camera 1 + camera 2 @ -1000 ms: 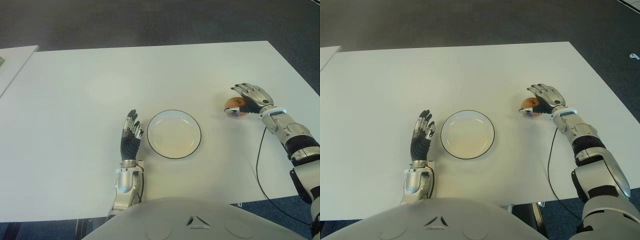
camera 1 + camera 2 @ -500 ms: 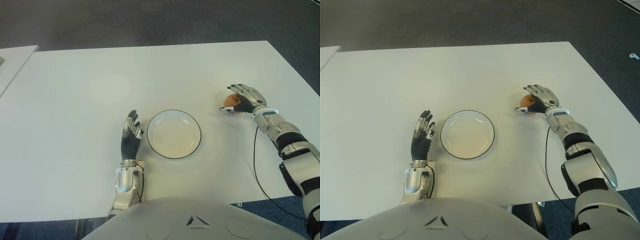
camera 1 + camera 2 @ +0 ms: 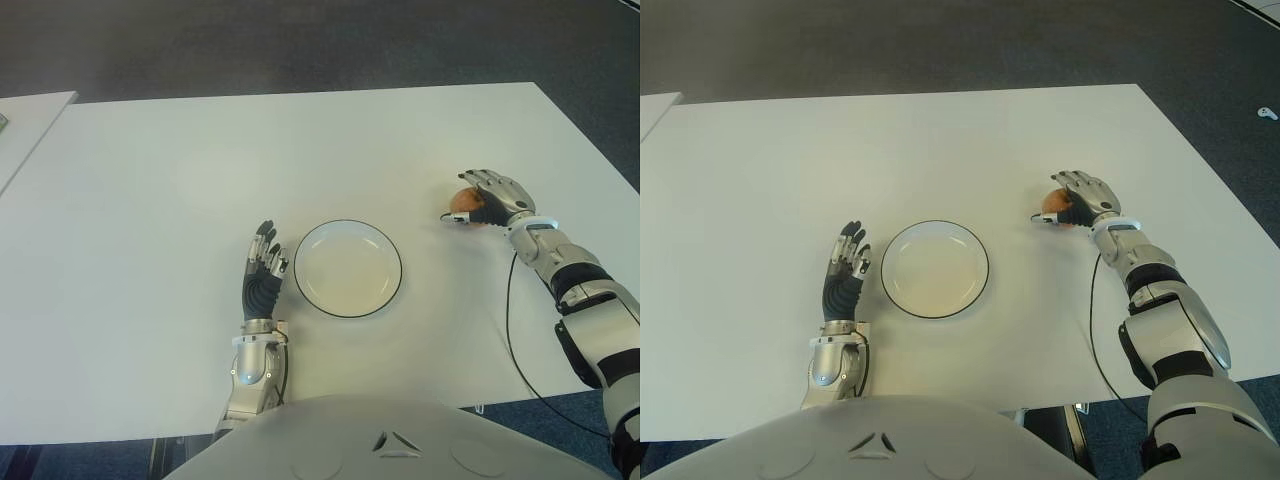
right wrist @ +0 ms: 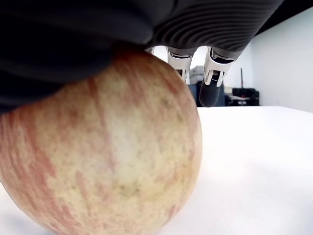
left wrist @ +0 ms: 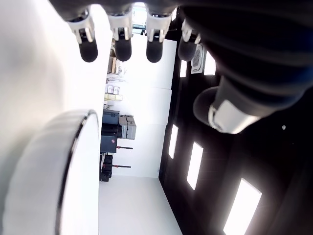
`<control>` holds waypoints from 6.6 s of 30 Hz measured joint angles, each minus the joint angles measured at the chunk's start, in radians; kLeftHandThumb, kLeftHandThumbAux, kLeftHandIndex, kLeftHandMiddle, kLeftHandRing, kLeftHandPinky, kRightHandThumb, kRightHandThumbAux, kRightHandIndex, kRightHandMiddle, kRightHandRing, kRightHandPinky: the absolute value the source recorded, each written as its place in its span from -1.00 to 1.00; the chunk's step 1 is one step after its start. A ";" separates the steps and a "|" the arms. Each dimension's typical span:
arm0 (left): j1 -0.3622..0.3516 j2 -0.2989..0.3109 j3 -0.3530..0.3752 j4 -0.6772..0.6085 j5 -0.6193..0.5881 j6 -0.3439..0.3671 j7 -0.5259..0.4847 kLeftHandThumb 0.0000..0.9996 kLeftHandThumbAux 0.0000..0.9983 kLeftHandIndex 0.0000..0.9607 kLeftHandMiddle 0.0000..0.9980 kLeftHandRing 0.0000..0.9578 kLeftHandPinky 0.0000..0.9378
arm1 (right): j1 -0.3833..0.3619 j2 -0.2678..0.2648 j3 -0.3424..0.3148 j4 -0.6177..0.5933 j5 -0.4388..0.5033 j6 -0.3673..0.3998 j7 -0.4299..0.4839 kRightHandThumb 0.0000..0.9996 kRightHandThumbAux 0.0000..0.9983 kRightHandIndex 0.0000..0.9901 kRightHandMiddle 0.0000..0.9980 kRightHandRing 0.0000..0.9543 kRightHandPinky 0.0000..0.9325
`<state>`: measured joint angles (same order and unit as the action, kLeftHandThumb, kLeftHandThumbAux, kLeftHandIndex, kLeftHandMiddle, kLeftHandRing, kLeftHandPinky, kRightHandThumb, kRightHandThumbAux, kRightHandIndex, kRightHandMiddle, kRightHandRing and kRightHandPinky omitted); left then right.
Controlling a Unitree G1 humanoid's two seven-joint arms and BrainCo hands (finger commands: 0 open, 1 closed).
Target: Put the apples into the plate.
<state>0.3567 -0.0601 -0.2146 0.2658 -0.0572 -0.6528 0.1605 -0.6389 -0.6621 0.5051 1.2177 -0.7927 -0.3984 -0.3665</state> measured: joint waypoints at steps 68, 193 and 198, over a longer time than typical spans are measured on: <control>-0.010 0.000 -0.006 0.005 -0.031 -0.019 -0.011 -0.69 0.19 -0.91 -0.89 -0.94 -0.94 | -0.025 0.024 0.066 0.054 0.035 0.096 -0.042 0.38 0.40 -0.14 0.22 0.26 0.30; -0.043 0.001 -0.031 0.030 0.005 -0.040 0.036 -0.75 0.17 -0.91 -0.91 -0.95 -0.95 | 0.513 0.149 -0.078 -1.248 -0.028 0.016 0.239 0.46 0.43 -0.11 0.72 0.79 0.82; -0.045 0.001 -0.034 0.033 0.015 -0.040 0.048 -0.77 0.16 -0.93 -0.93 -0.97 -0.96 | 0.516 0.149 -0.063 -1.248 -0.065 -0.008 0.239 0.46 0.43 -0.11 0.72 0.79 0.82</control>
<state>0.3121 -0.0588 -0.2483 0.2988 -0.0422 -0.6925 0.2088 -0.1231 -0.5131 0.4416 -0.0301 -0.8580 -0.4063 -0.1273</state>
